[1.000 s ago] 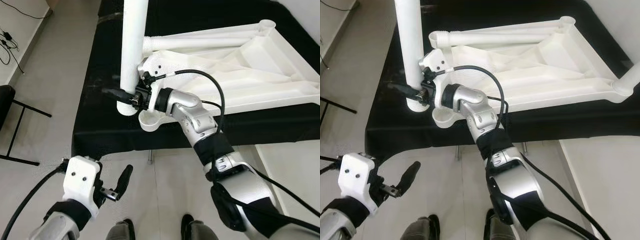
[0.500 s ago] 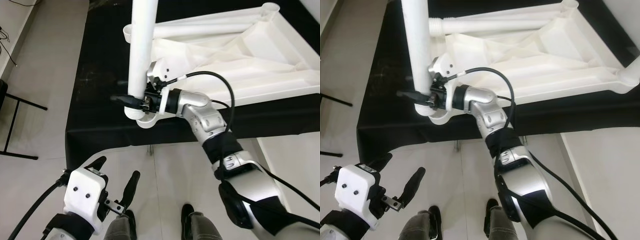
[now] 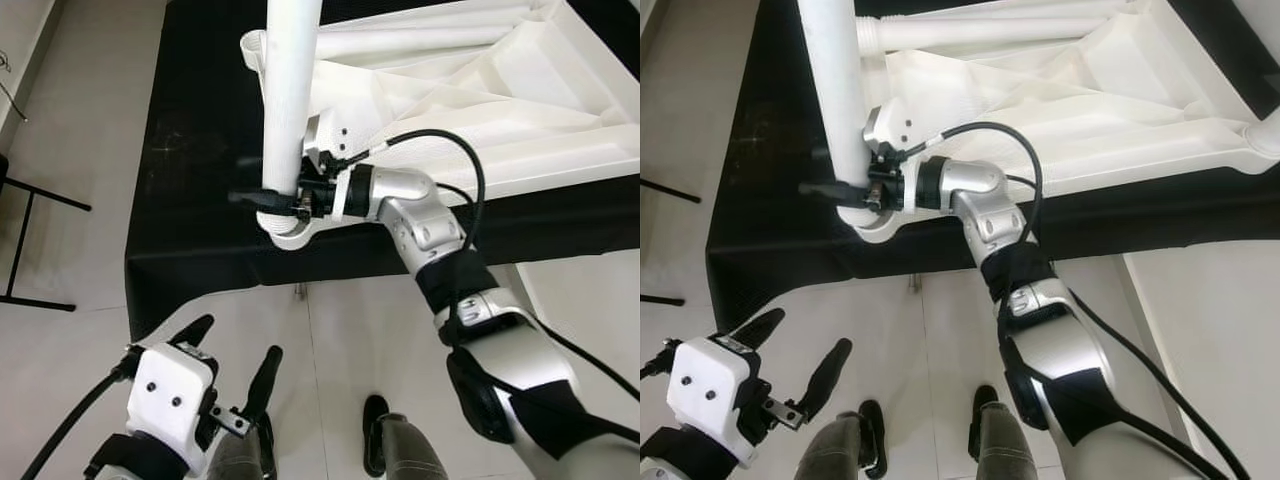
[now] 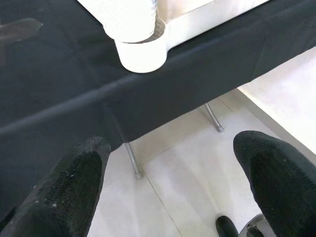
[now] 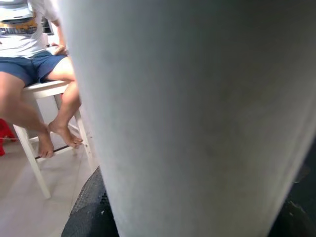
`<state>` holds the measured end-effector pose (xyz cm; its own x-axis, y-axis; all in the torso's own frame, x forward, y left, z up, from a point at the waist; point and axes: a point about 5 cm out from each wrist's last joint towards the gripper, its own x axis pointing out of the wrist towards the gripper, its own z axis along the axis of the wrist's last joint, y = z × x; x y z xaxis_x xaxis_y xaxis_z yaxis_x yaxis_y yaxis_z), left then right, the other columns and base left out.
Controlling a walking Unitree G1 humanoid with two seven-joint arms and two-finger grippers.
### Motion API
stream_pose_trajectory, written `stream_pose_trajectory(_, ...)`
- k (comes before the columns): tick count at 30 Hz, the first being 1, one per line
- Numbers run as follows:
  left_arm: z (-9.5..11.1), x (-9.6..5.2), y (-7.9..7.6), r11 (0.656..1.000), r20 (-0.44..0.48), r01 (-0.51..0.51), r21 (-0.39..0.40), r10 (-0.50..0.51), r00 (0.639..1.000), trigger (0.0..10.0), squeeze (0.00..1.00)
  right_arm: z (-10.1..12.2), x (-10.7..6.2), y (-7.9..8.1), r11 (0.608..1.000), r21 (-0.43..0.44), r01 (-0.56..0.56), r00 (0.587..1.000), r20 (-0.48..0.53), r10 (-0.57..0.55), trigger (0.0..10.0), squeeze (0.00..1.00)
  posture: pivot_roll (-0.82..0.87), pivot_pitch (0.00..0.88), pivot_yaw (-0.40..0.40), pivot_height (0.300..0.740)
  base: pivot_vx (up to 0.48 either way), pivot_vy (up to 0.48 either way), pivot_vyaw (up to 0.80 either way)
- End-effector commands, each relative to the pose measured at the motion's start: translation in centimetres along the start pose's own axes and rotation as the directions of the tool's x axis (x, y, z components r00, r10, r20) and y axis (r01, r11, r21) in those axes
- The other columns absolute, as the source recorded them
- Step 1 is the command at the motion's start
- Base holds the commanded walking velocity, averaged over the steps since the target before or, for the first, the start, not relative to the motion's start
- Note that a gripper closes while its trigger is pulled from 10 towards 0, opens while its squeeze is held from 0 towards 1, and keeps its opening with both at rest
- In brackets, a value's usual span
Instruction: Building children table
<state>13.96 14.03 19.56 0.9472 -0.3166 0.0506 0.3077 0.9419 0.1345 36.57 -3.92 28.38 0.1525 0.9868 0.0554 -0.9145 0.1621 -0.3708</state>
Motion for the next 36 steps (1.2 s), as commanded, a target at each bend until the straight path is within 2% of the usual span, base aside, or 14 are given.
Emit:
stream_pose_trajectory(1, -0.1, -0.4, -0.2, 1.0, -0.011, 0.004, 0.007, -0.004, 1.0, 10.0, 0.0, -1.0, 0.0, 0.4, 0.999, 0.011, -0.031, 0.998, -0.052, 0.032, 10.0, 0.0, 0.14, 0.476, 0.031, 0.74, 0.0, 0.0, 0.0)
stream_pose_trajectory(5, -0.1, -0.4, -0.3, 1.0, -0.007, 0.004, 0.008, -0.004, 1.0, 10.0, 0.0, -0.6, -0.6, 0.3, 0.991, -0.02, -0.135, 0.986, -0.1, 0.133, 10.0, 0.0, 0.13, 0.476, 0.025, 0.74, 0.0, 0.0, 0.0)
stream_pose_trajectory(7, -0.1, -0.4, -0.3, 1.0, -0.007, 0.004, 0.008, -0.004, 1.0, 10.0, 0.0, -0.6, -0.6, 0.3, 0.991, -0.02, -0.135, 0.986, -0.1, 0.133, 10.0, 0.0, 0.13, 0.476, 0.025, 0.74, 0.0, 0.0, 0.0)
stream_pose_trajectory(12, 0.0, -0.3, -0.3, 1.0, -0.003, 0.001, 0.011, -0.001, 1.0, 10.0, 0.0, -0.3, -1.0, 0.3, 0.971, -0.024, -0.24, 0.961, -0.145, 0.234, 10.0, 0.0, 0.13, 0.474, 0.02, 0.74, 0.0, 0.0, 0.0)
stream_pose_trajectory(14, 0.0, -0.3, -0.4, 1.0, -0.002, -0.002, 0.012, 0.002, 1.0, 10.0, 0.0, -0.3, -1.0, 0.6, 0.948, -0.028, -0.318, 0.934, -0.183, 0.308, 10.0, 0.0, 0.13, 0.474, 0.019, 0.74, 0.0, 0.0, 0.0)
stream_pose_trajectory(16, 0.0, -0.4, -0.4, 1.0, -0.001, -0.002, 0.012, 0.002, 1.0, 10.0, 0.0, -0.3, -1.0, 0.7, 0.938, -0.029, -0.345, 0.923, -0.195, 0.333, 10.0, 0.0, 0.13, 0.474, 0.019, 0.74, 0.0, 0.0, 0.0)
stream_pose_trajectory(18, -0.1, -0.3, -0.3, 1.0, 0.001, -0.003, 0.013, 0.003, 1.0, 10.0, 0.0, -0.1, -0.8, 0.9, 0.913, -0.031, -0.407, 0.894, -0.22, 0.391, 10.0, 0.0, 0.12, 0.473, 0.018, 0.74, 0.0, 0.0, 0.0)
stream_pose_trajectory(21, -0.1, -0.2, -0.3, 1.0, 0.005, -0.004, 0.015, 0.004, 1.0, 10.0, 0.0, 0.3, -0.2, 1.5, 0.852, -0.045, -0.522, 0.827, -0.271, 0.493, 10.0, 0.0, 0.12, 0.472, 0.012, 0.74, 0.0, 0.0, 0.0)
stream_pose_trajectory(22, -0.1, -0.2, -0.3, 1.0, 0.005, -0.004, 0.015, 0.004, 1.0, 10.0, 0.0, 0.3, -0.2, 1.5, 0.852, -0.045, -0.522, 0.827, -0.271, 0.493, 10.0, 0.0, 0.12, 0.472, 0.012, 0.74, 0.0, 0.0, 0.0)
stream_pose_trajectory(25, -0.1, -0.2, -0.3, 1.0, 0.007, -0.008, 0.018, 0.008, 1.0, 10.0, 0.0, 0.4, 0.9, 2.0, 0.819, -0.049, -0.572, 0.787, -0.313, 0.531, 10.0, 0.0, 0.12, 0.472, 0.008, 0.74, 0.0, 0.0, 0.0)
stream_pose_trajectory(30, 0.0, -0.1, -0.4, 1.0, 0.01, -0.011, 0.019, 0.011, 1.0, 10.0, 0.0, 0.3, 2.3, 2.3, 0.821, -0.033, -0.57, 0.783, -0.326, 0.53, 10.0, 0.0, 0.12, 0.475, 0.001, 0.74, 0.0, 0.0, 0.0)
stream_pose_trajectory(36, 0.0, -0.1, -0.4, 1.0, 0.012, -0.015, 0.019, 0.015, 1.0, 10.0, 0.0, -0.1, 3.2, 2.3, 0.873, 0.013, -0.488, 0.835, -0.283, 0.471, 10.0, 0.0, 0.11, 0.477, 0.001, 0.74, 0.0, 0.0, 0.0)
